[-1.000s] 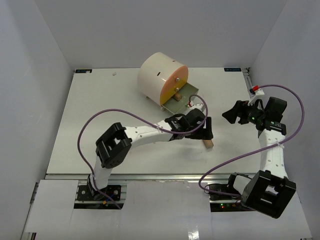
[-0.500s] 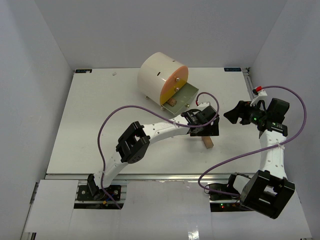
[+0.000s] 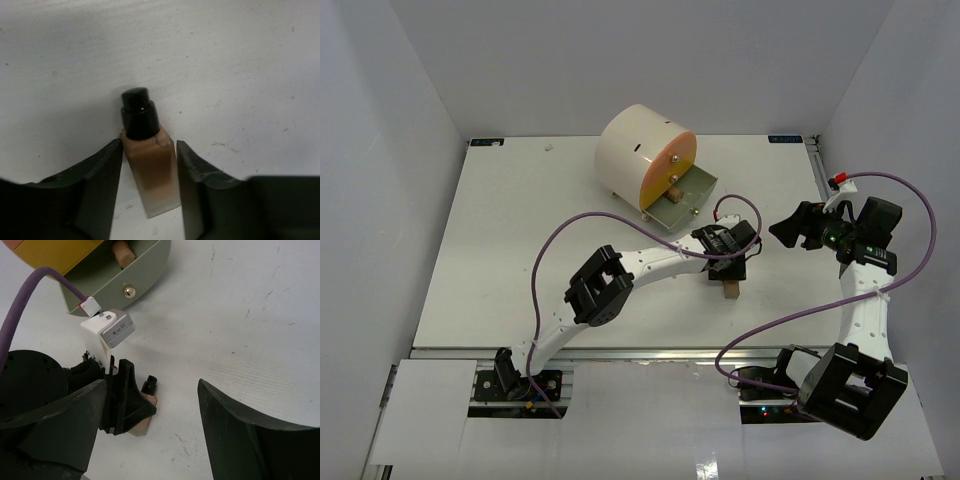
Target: Organize the makeup
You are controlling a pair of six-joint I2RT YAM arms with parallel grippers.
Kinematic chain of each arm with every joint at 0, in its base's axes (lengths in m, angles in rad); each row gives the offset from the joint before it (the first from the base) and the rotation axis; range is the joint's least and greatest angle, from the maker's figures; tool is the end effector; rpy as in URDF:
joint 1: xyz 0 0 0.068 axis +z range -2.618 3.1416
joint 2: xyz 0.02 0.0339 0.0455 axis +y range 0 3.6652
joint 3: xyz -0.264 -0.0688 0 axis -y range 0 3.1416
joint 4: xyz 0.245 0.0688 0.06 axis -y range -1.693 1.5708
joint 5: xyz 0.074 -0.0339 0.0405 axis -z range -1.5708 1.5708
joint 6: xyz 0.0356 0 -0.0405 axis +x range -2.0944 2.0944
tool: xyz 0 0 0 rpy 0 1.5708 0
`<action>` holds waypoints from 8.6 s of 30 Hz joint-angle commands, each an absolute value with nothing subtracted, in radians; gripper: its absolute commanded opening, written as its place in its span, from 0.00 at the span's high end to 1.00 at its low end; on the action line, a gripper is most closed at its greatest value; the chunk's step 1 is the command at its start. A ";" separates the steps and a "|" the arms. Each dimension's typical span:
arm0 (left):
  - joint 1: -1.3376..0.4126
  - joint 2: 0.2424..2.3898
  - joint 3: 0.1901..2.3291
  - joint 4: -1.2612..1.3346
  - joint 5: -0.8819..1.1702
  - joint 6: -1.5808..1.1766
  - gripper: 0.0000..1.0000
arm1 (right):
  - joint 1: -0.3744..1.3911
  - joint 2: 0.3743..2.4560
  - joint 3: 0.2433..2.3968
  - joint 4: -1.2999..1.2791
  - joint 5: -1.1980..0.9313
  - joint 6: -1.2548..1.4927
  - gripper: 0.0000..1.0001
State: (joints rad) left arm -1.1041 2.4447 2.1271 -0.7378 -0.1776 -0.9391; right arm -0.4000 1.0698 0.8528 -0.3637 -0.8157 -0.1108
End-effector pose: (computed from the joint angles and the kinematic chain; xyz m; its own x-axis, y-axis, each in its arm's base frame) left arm 0.2430 -0.4684 0.1686 -0.9090 0.0387 -0.4151 0.1800 0.9345 -0.3070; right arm 0.2198 -0.0648 0.2969 -0.4697 0.1163 -0.8751 -0.3480 0.8866 0.3046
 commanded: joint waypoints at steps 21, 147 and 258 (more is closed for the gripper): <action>-1.098 1.933 1.744 -0.432 -0.390 -0.294 0.98 | -0.417 1.051 0.831 -0.320 -0.856 -0.100 0.20; -0.578 0.713 0.732 -0.097 -0.272 -0.086 0.02 | 0.638 1.758 1.252 0.112 0.327 -0.717 0.76; -0.127 1.308 1.276 0.057 0.447 -0.371 0.02 | 0.186 1.145 0.886 -0.144 -0.312 -0.197 0.06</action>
